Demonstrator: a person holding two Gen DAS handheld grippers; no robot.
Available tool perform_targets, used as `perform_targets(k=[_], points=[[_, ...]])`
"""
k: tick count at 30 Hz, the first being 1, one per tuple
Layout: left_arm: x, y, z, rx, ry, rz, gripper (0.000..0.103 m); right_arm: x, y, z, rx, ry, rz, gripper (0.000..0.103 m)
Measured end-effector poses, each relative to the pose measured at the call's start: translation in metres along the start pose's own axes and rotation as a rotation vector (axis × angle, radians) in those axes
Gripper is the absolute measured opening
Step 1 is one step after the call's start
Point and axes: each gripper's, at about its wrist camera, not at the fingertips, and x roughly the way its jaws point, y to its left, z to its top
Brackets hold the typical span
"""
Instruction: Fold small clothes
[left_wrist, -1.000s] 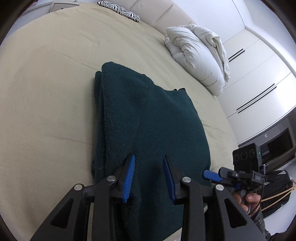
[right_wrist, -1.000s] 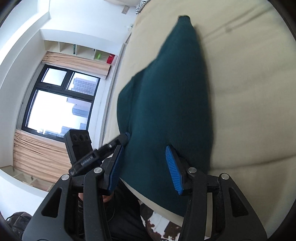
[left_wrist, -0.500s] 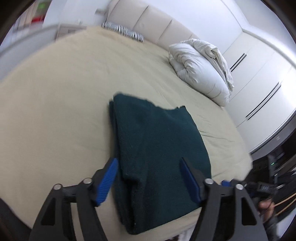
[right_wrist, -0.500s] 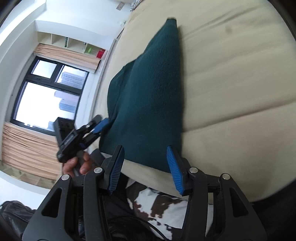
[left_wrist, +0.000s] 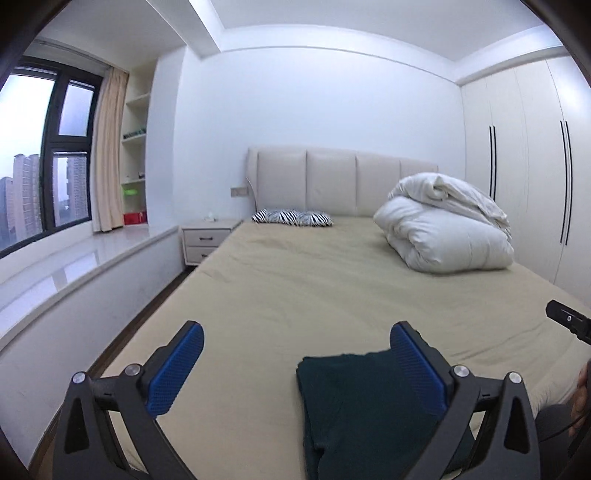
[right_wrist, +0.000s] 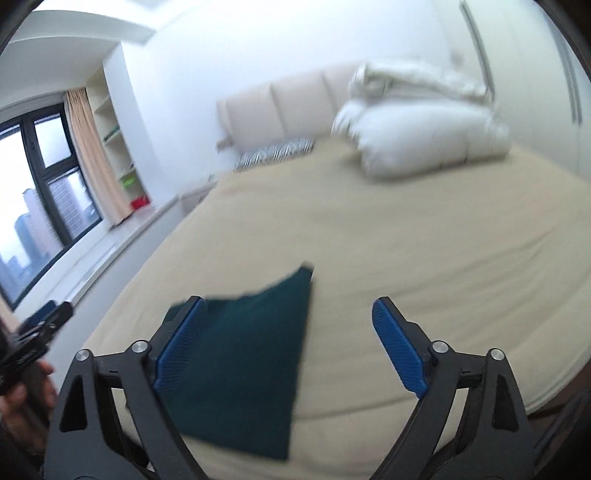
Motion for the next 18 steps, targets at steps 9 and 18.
perform_targets(k=[9, 18], points=[[-0.012, -0.005, 0.024, 0.098, 0.018, 0.121, 0.103, -0.043, 0.006, 0.032, -0.097, -0.124, -0.051, 0.103], [0.042, -0.013, -0.032, 0.014, 0.355, 0.077, 0.103, -0.045, 0.026, 0.053, -0.1, 0.08, -0.002, 0.103]])
